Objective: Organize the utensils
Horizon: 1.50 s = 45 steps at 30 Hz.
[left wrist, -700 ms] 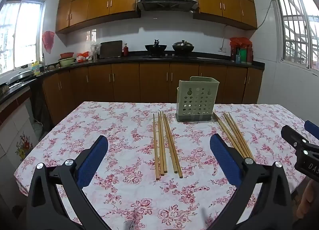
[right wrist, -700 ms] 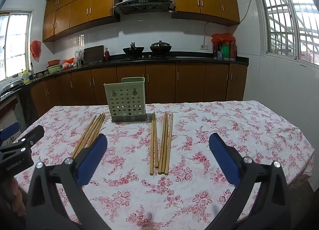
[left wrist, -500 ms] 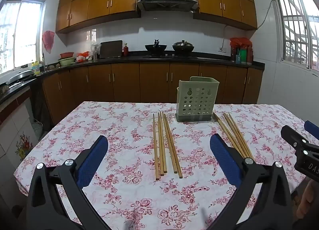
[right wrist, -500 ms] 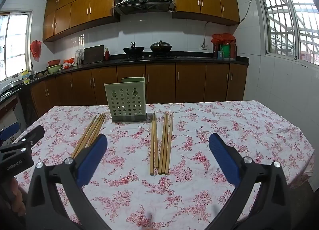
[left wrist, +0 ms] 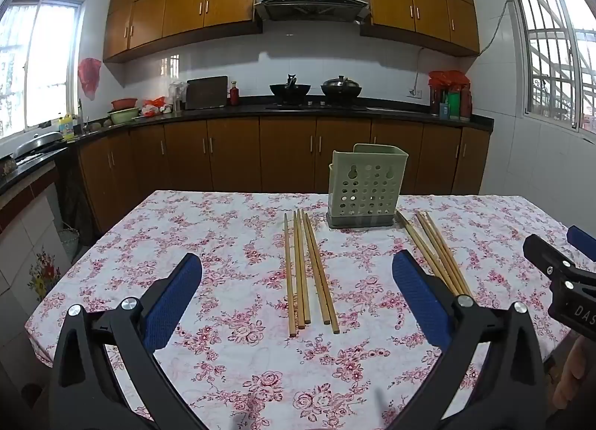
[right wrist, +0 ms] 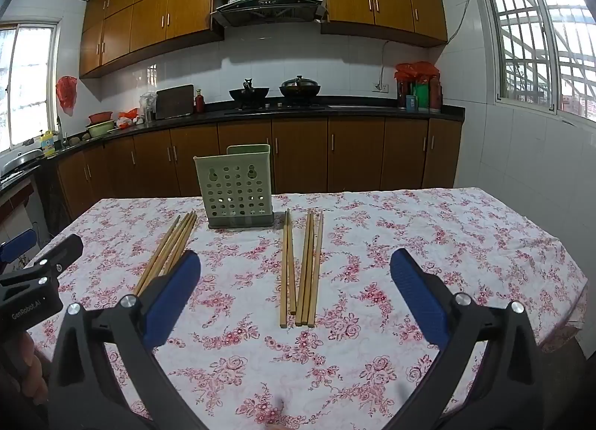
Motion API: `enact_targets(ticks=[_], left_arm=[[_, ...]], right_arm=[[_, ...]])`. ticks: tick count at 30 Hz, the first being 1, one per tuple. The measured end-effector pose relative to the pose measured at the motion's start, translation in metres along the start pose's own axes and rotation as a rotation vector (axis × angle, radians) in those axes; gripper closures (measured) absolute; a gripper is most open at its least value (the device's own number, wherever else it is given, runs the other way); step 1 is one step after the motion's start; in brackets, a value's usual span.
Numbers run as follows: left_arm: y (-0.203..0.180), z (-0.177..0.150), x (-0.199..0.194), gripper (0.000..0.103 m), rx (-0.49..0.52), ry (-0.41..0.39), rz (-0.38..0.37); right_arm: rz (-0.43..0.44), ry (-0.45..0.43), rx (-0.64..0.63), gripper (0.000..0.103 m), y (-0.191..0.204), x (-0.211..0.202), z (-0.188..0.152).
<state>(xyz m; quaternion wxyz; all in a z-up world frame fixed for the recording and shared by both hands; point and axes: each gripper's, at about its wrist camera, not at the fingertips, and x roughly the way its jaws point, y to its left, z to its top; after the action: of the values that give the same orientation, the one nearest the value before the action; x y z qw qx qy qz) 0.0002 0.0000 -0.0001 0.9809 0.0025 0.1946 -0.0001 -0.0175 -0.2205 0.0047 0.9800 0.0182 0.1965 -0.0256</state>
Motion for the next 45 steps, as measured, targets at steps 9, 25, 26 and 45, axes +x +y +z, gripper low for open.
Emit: enact_targets(ticks=[9, 25, 26, 45], left_arm=[[0.0, 0.0, -0.0001, 0.002, 0.0, 0.0, -0.001], [0.0001, 0.0001, 0.0, 0.002, -0.001, 0.001, -0.001], [0.0001, 0.0001, 0.0, 0.002, -0.001, 0.001, -0.001], [-0.002, 0.0043, -0.0008, 0.002, -0.001, 0.002, -0.001]], right_arm=[[-0.003, 0.003, 0.003, 0.004, -0.0018, 0.0007, -0.0013], [-0.003, 0.004, 0.005, 0.004, -0.0019, 0.001, -0.0015], [-0.003, 0.004, 0.005, 0.004, -0.002, 0.001, -0.0016], [-0.003, 0.005, 0.006, 0.004, -0.0021, 0.0012, -0.0018]])
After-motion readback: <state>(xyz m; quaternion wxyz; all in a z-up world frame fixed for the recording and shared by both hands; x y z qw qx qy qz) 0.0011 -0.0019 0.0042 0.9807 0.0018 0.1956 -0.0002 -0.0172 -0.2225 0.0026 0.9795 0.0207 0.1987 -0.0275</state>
